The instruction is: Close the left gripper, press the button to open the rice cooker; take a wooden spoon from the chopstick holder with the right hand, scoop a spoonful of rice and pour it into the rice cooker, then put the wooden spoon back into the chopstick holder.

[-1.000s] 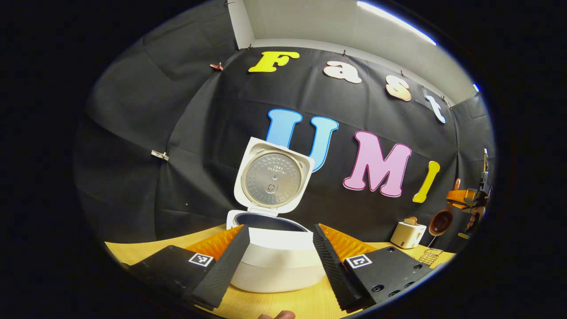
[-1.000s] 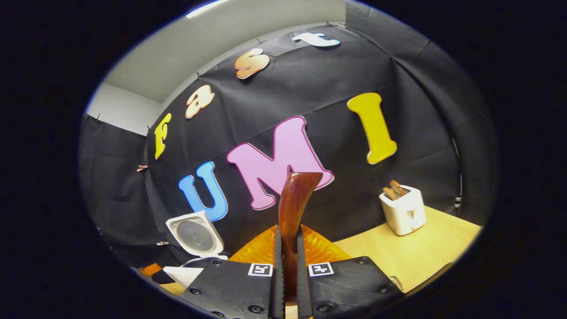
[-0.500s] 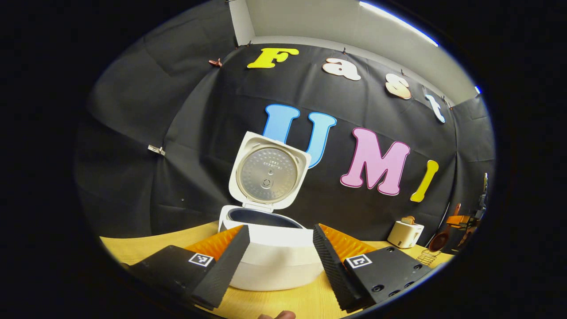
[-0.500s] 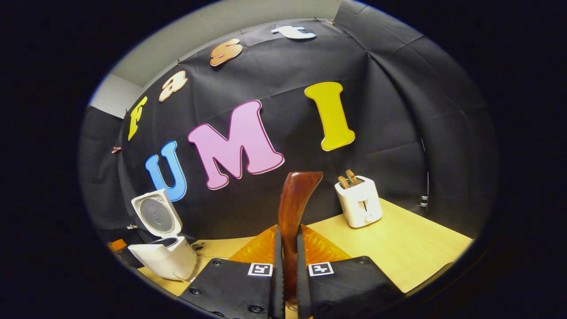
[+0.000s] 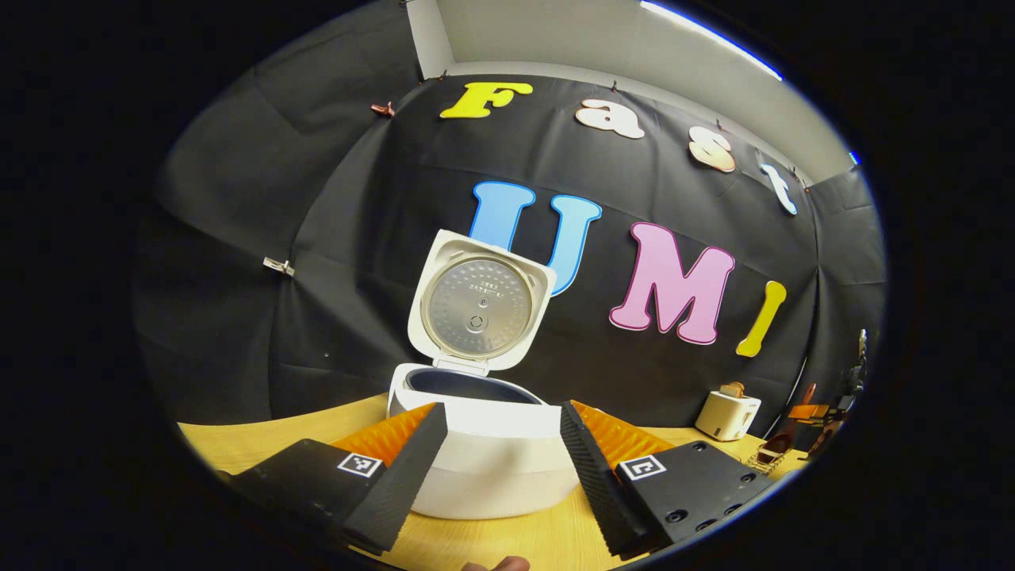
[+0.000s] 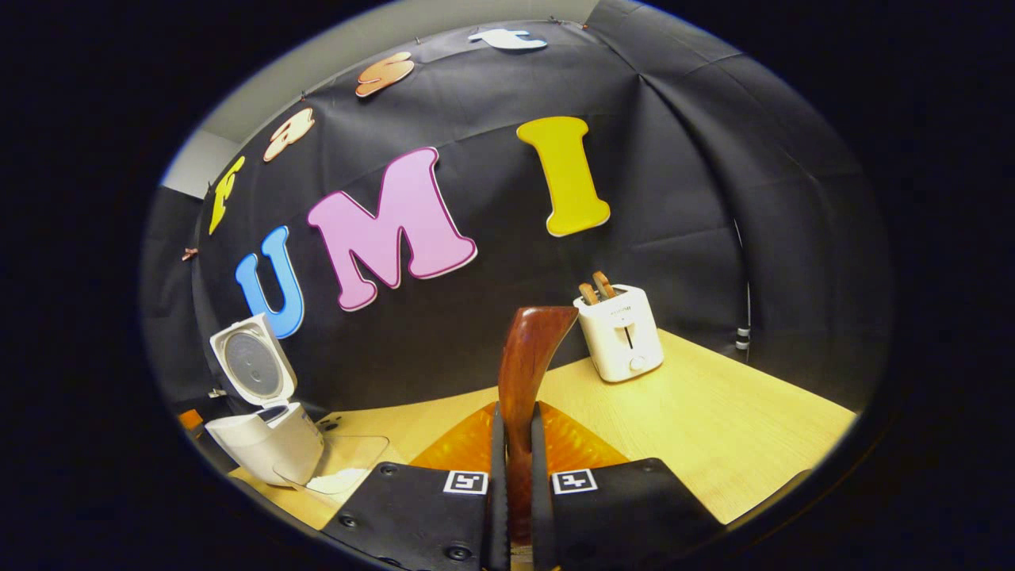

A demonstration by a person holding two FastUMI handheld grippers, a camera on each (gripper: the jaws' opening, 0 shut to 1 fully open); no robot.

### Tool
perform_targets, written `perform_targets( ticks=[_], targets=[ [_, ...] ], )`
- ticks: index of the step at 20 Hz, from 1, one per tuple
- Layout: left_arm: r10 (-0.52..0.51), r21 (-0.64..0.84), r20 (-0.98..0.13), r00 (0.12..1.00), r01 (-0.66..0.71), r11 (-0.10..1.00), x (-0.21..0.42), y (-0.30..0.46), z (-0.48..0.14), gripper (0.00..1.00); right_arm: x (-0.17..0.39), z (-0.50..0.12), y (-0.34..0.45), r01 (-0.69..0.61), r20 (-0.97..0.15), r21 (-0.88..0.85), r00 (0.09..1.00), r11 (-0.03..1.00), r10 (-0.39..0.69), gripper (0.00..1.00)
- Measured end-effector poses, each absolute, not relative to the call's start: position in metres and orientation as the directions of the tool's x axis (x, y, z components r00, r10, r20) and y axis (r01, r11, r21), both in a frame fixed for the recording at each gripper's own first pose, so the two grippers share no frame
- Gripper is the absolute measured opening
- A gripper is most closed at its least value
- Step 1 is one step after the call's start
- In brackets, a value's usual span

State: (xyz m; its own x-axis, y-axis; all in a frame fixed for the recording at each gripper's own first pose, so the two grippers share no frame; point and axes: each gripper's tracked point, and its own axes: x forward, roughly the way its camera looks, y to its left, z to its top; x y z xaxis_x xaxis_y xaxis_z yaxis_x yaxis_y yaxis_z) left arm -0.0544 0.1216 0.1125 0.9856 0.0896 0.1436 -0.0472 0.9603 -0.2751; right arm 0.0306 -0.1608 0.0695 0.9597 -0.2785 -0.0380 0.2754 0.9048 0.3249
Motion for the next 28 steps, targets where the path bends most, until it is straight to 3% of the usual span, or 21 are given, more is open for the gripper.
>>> perform_targets(
  ticks=[7,9,10,11,12,13,16,18,21,24,28],
  targets=[
    [0.088,-0.268,0.147,0.985,-0.046,0.962,-0.053,0.121,0.113,0.93,0.03,0.044,-0.168,0.304,-0.091,0.396,0.952,0.866,-0.293,0.14],
    [0.087,-0.267,0.145,0.986,-0.046,0.963,-0.053,0.119,0.112,0.93,0.025,0.039,-0.173,0.326,-0.106,0.389,0.945,0.861,-0.31,0.18],
    [0.084,-0.267,0.147,0.986,-0.042,0.963,-0.053,0.118,0.112,0.93,0.02,0.039,-0.175,0.342,-0.109,0.373,0.939,0.863,-0.325,0.29],
    [0.078,-0.266,0.15,0.986,-0.036,0.963,-0.053,0.116,0.114,0.93,0.016,0.041,-0.177,0.352,-0.104,0.351,0.936,0.868,-0.337,0.33],
    [0.074,-0.265,0.155,0.985,-0.03,0.964,-0.054,0.113,0.116,0.93,0.01,0.043,-0.177,0.361,-0.096,0.327,0.932,0.873,-0.35,0.26],
    [0.073,-0.267,0.161,0.984,-0.028,0.963,-0.056,0.111,0.119,0.93,0.003,0.046,-0.179,0.376,-0.082,0.295,0.926,0.878,-0.369,0.49],
    [0.066,-0.259,0.186,0.98,-0.016,0.966,-0.055,0.104,0.129,0.93,-0.023,0.067,-0.186,0.428,-0.011,0.204,0.9,0.881,-0.435,0.68],
    [0.085,-0.246,0.232,0.969,-0.026,0.969,-0.051,0.107,0.147,0.93,-0.039,0.087,-0.186,0.444,0.056,0.145,0.888,0.884,-0.456,0.71],
    [0.101,-0.218,0.28,0.955,-0.039,0.975,-0.035,0.115,0.189,0.93,-0.048,0.114,-0.16,0.388,0.163,0.007,0.909,0.922,-0.384,0.77],
    [0.125,-0.197,0.368,0.922,-0.054,0.979,-0.015,0.131,0.248,0.93,-0.049,0.113,-0.14,0.364,0.169,-0.098,0.923,0.926,-0.345,0.78],
    [0.145,-0.232,0.411,0.9,-0.051,0.971,0.034,0.153,0.311,0.93,-0.045,0.106,-0.106,0.254,0.134,-0.084,0.961,0.963,-0.242,0.79]
  ],
)
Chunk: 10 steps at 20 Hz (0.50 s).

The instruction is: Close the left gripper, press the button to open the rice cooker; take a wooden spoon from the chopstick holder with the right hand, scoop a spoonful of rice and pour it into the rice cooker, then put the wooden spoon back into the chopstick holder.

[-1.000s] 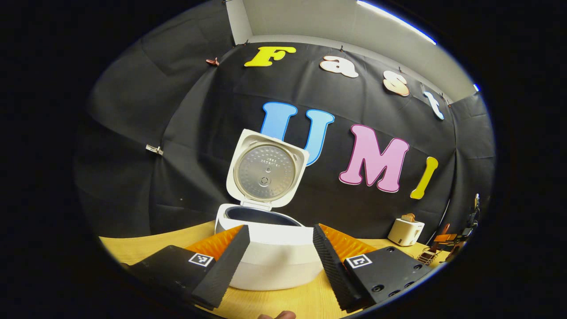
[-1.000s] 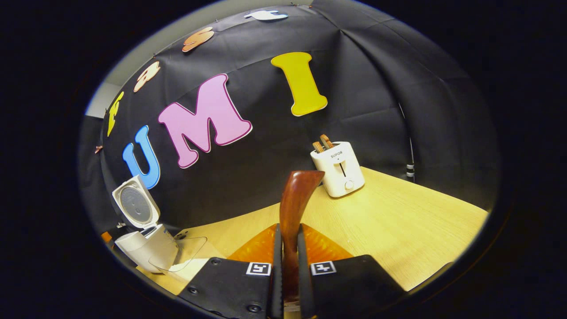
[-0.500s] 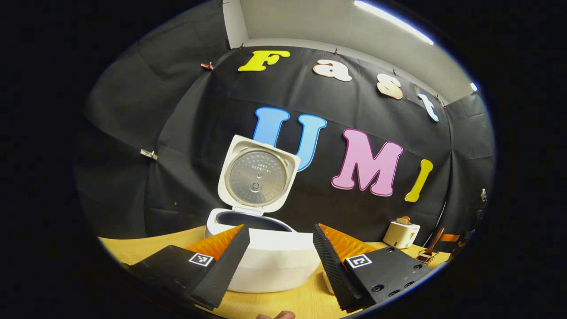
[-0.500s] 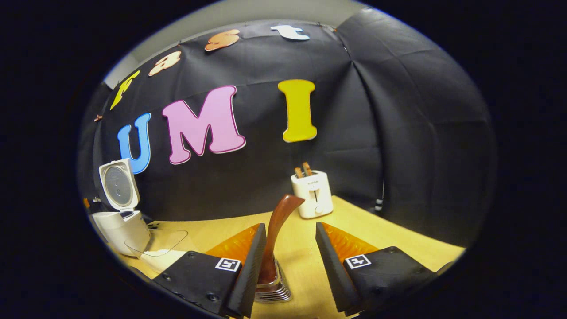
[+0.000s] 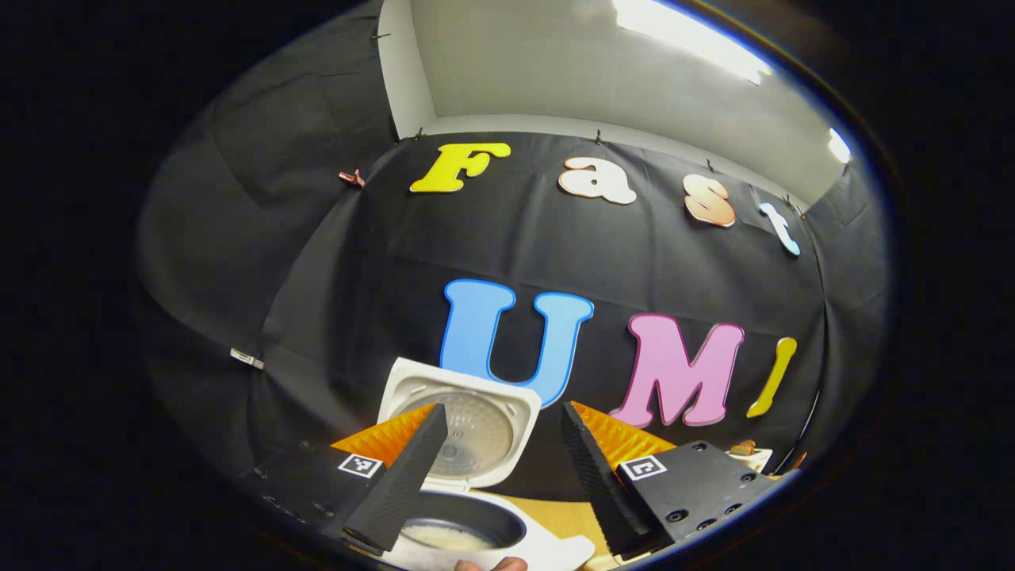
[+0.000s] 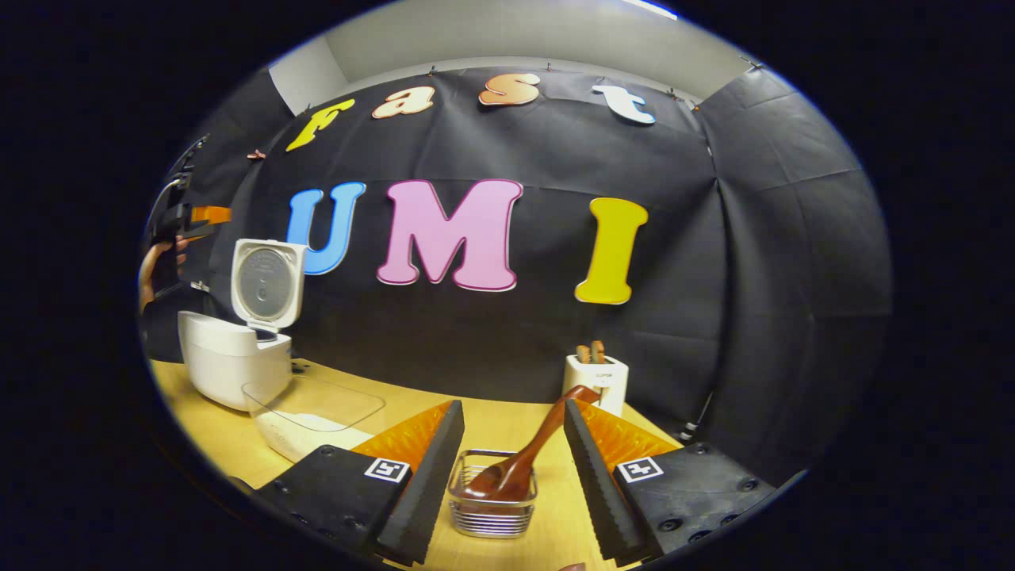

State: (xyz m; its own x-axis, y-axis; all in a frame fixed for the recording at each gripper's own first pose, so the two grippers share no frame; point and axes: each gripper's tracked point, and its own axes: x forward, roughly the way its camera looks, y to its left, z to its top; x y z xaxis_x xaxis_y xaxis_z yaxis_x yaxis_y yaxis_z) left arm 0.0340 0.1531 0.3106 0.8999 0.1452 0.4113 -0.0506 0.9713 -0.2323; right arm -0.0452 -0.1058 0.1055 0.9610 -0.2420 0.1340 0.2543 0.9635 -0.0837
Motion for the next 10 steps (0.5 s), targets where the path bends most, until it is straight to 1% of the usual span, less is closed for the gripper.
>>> perform_targets(
  ticks=[5,7,10],
  targets=[
    [0.231,-0.221,0.363,0.903,-0.157,0.962,0.112,0.198,0.35,0.93,-0.048,0.102,-0.107,0.253,0.131,-0.109,0.962,0.961,-0.238,0.8],
    [0.267,-0.225,0.318,0.91,-0.201,0.953,0.142,0.215,0.354,0.94,-0.051,0.102,-0.102,0.238,0.122,-0.101,0.967,0.966,-0.225,0.8],
    [0.286,-0.207,0.263,0.921,-0.235,0.95,0.181,0.23,0.362,0.94,-0.051,0.106,-0.103,0.235,0.122,-0.113,0.968,0.965,-0.221,0.8]
  ],
)
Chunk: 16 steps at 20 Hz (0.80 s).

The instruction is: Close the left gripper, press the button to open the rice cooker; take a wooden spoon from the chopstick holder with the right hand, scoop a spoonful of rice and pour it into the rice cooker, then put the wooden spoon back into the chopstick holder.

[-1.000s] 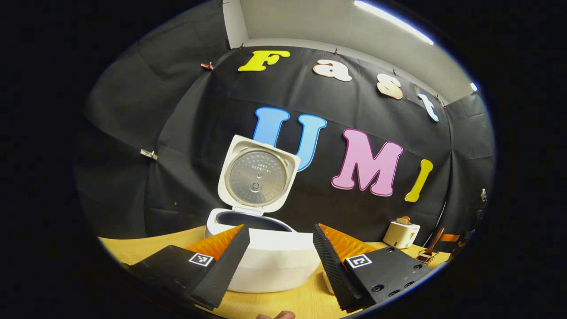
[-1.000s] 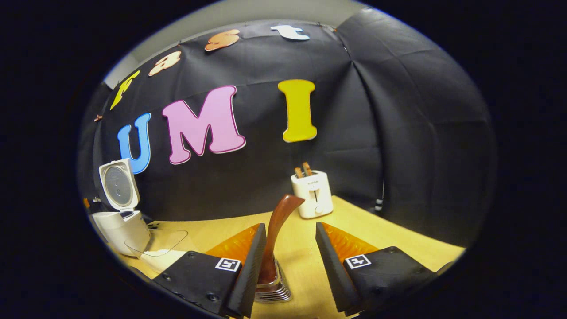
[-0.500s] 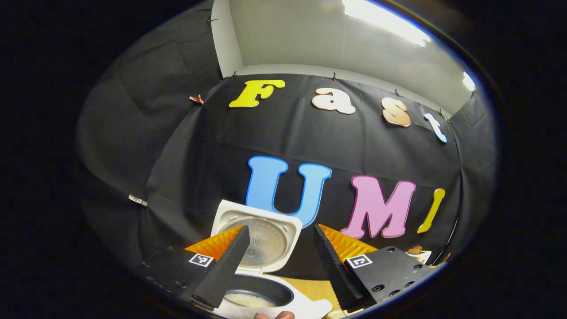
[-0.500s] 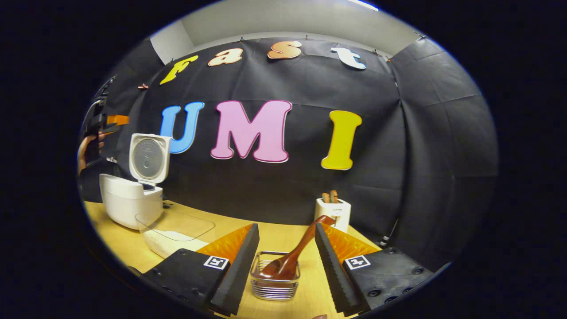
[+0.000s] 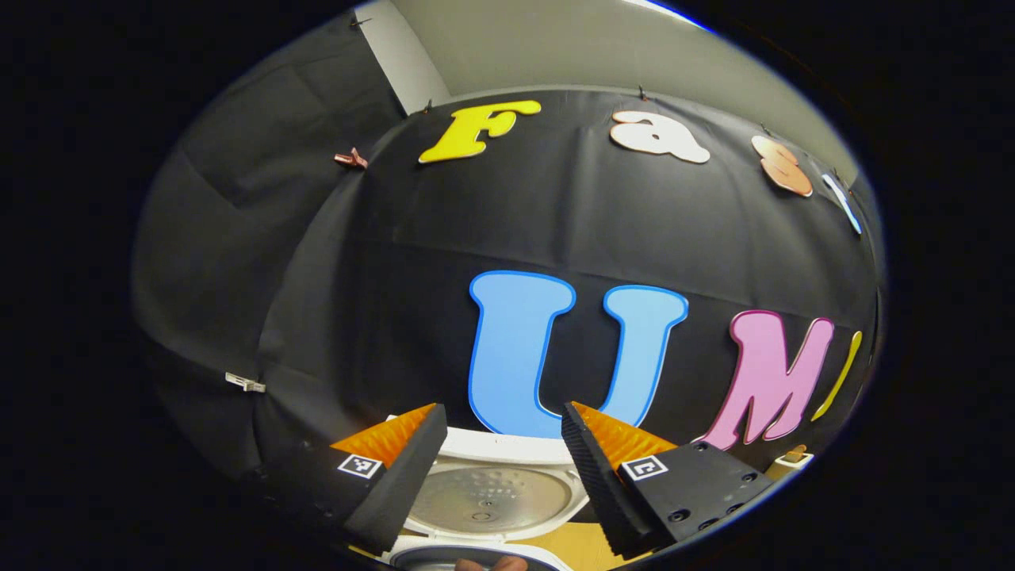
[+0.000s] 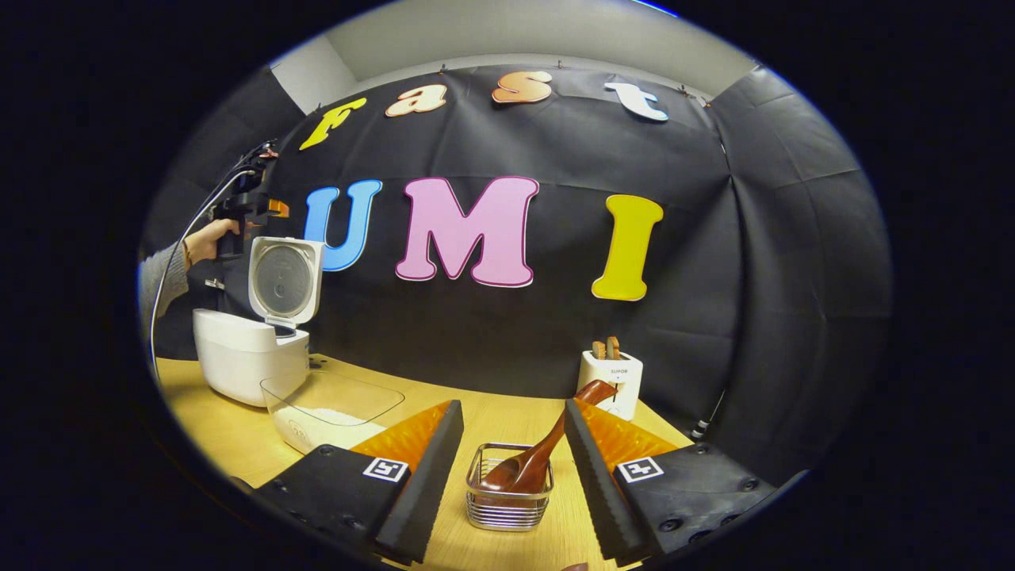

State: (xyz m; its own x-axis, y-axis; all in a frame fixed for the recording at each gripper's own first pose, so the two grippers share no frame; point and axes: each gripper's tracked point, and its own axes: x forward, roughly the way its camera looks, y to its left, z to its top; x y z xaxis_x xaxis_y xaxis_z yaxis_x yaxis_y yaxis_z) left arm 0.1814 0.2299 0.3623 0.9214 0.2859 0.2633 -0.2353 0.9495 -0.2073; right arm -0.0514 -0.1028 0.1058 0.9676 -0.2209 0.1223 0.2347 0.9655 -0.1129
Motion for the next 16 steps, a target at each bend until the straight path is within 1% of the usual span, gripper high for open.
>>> perform_targets(
  ticks=[2,5,8,12,16],
  targets=[
    [0.309,-0.172,0.231,0.923,-0.274,0.946,0.203,0.242,0.363,0.94,-0.051,0.105,-0.101,0.228,0.112,-0.112,0.97,0.967,-0.216,0.8],
    [0.331,-0.167,0.148,0.932,-0.307,0.937,0.235,0.251,0.346,0.94,-0.05,0.095,-0.095,0.201,0.079,-0.091,0.978,0.975,-0.194,0.8],
    [0.371,-0.104,0.086,0.925,-0.362,0.927,0.25,0.262,0.329,0.94,-0.056,0.094,-0.105,0.227,0.067,-0.131,0.973,0.965,-0.22,0.8],
    [0.378,0.022,0.054,0.924,-0.379,0.925,0.235,0.252,0.322,0.97,-0.056,0.097,-0.105,0.217,0.075,-0.123,0.975,0.968,-0.209,0.8],
    [0.344,0.008,0.053,0.937,-0.345,0.938,0.194,0.229,0.309,0.98,-0.054,0.091,-0.092,0.168,0.071,-0.112,0.984,0.979,-0.161,0.8]
  ],
)
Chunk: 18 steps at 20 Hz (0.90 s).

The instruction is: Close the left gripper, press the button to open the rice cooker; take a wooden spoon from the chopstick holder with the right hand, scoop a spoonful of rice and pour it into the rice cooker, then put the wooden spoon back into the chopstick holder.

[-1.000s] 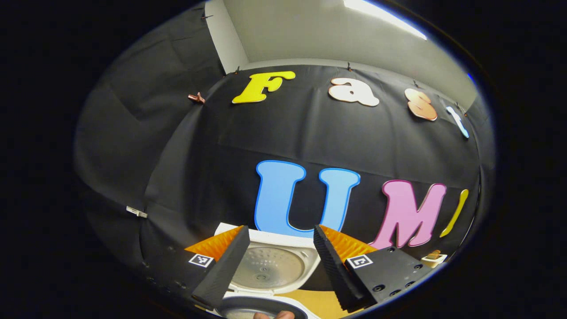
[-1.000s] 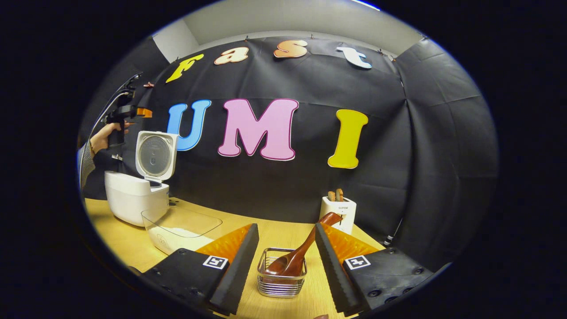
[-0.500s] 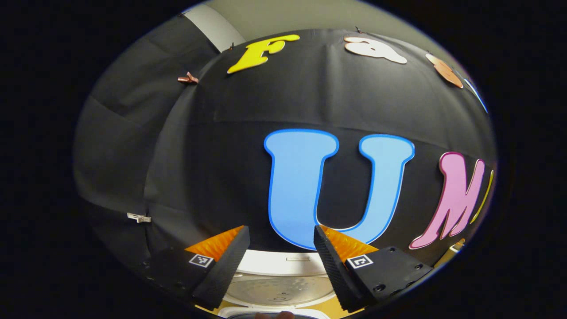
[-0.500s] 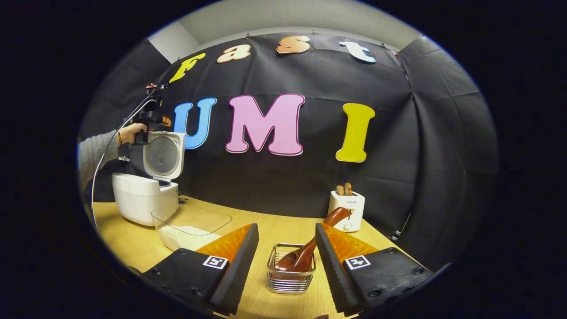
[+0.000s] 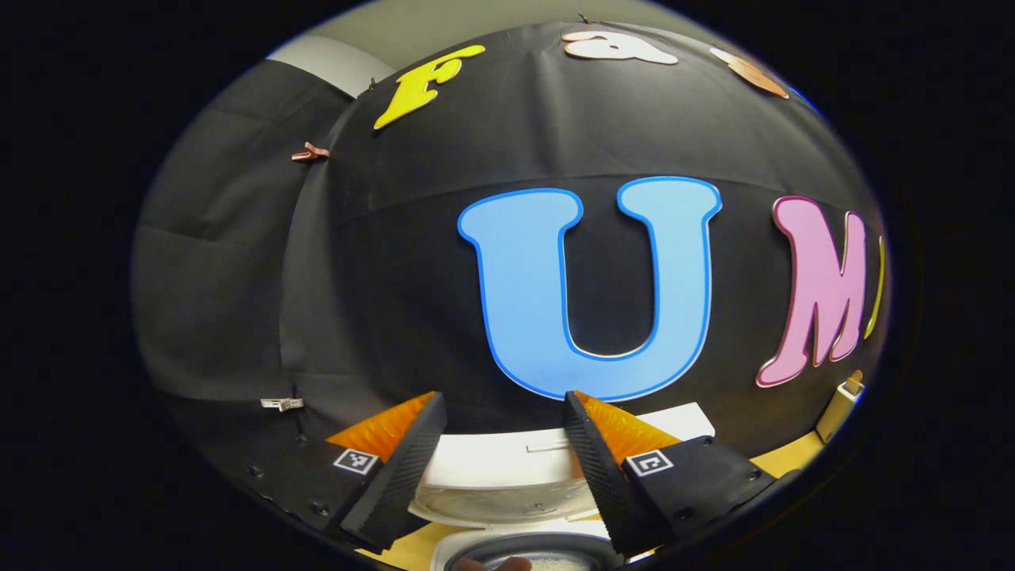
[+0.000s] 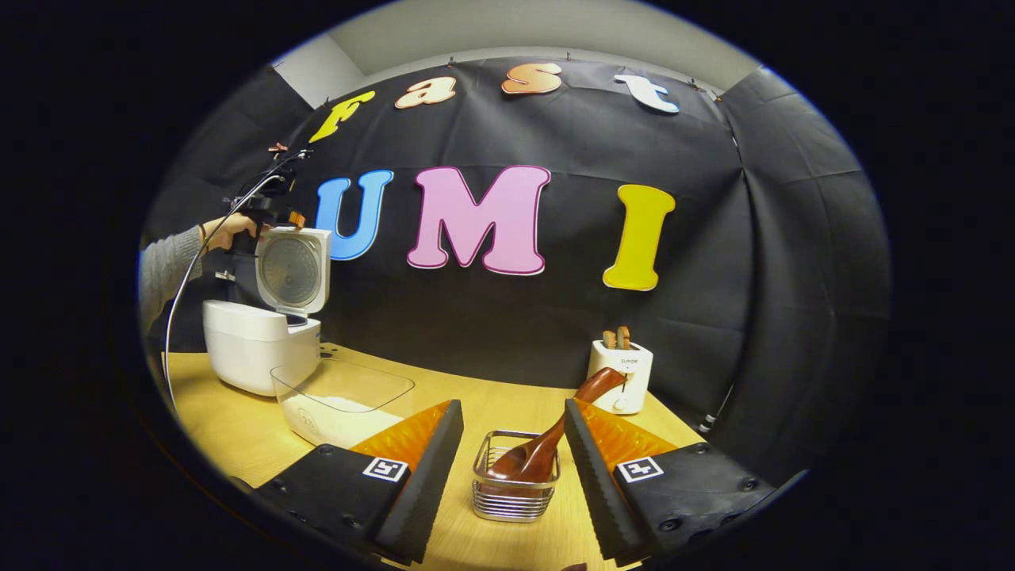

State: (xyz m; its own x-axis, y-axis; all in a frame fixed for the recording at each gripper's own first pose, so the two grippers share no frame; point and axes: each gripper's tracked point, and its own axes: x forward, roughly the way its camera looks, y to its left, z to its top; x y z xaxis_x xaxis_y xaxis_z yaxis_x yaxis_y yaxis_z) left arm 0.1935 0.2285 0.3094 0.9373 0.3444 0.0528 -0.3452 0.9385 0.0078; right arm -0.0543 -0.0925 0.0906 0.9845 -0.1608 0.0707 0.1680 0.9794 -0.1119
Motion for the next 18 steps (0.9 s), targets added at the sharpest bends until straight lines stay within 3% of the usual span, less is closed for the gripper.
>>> perform_targets(
  ticks=[5,11,18],
  targets=[
    [0.288,0.001,0.028,0.957,-0.289,0.957,0.134,0.195,0.274,0.98,-0.064,0.086,-0.077,0.103,0.049,-0.124,0.994,0.987,-0.097,0.8],
    [0.265,-0.019,-0.024,0.964,-0.266,0.964,0.082,0.165,0.21,0.98,-0.086,0.105,-0.054,0.019,0.114,-0.093,0.993,0.995,-0.009,0.8],
    [0.277,-0.041,-0.119,0.954,-0.283,0.958,0.062,0.152,0.151,0.98,-0.104,0.13,-0.027,-0.073,0.167,-0.065,0.982,0.995,0.083,0.8]
  ],
)
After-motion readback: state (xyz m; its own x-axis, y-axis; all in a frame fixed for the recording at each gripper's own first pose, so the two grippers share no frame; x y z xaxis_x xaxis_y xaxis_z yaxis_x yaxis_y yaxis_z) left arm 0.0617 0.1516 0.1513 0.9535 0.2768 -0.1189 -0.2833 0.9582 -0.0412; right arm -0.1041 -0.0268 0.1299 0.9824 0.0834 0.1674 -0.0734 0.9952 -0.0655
